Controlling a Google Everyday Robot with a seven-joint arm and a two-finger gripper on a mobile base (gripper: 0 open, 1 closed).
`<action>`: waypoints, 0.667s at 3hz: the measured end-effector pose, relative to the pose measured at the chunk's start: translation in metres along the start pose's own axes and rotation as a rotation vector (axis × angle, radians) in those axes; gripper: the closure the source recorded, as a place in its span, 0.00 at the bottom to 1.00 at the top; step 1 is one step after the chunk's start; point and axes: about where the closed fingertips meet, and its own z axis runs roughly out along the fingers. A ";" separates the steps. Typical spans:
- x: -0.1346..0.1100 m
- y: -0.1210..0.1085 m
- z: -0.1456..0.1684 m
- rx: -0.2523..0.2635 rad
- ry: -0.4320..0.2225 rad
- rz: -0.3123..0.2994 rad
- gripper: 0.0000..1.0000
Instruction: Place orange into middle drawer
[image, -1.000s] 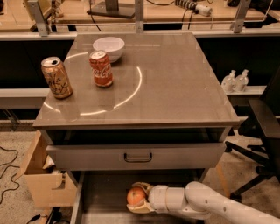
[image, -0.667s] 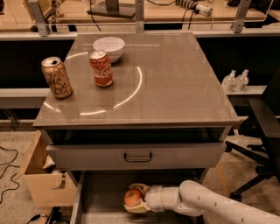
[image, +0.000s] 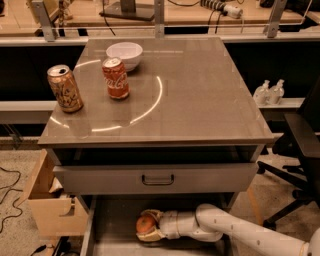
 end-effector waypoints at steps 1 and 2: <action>0.004 -0.001 0.005 -0.016 -0.023 -0.018 1.00; 0.001 0.000 0.004 -0.017 -0.023 -0.018 0.82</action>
Offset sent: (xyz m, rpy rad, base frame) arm 0.0008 0.0030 -0.0072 0.0234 -0.0148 0.0186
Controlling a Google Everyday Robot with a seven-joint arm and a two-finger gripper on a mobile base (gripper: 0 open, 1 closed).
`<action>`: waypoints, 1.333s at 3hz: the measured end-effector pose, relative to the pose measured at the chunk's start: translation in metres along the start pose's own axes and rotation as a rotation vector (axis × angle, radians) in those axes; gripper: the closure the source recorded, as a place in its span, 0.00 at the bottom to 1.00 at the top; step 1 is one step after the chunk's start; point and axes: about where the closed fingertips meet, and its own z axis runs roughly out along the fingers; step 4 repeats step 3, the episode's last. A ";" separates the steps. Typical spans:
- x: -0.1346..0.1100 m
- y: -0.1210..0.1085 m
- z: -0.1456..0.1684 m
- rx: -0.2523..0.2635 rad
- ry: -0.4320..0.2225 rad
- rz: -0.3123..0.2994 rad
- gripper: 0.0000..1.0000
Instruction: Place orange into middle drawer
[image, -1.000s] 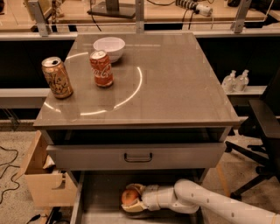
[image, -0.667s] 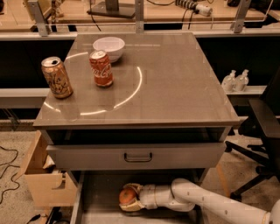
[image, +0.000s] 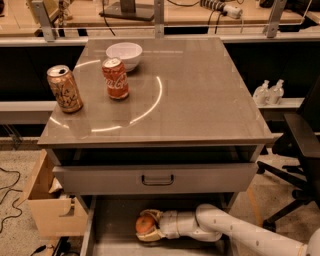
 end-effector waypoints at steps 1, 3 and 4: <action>0.000 0.001 0.002 -0.003 -0.001 0.000 0.61; -0.001 0.003 0.005 -0.010 -0.003 0.000 0.14; -0.001 0.003 0.005 -0.010 -0.003 0.000 0.14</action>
Offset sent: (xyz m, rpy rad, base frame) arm -0.0007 0.0014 0.0000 0.0014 0.0009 0.0025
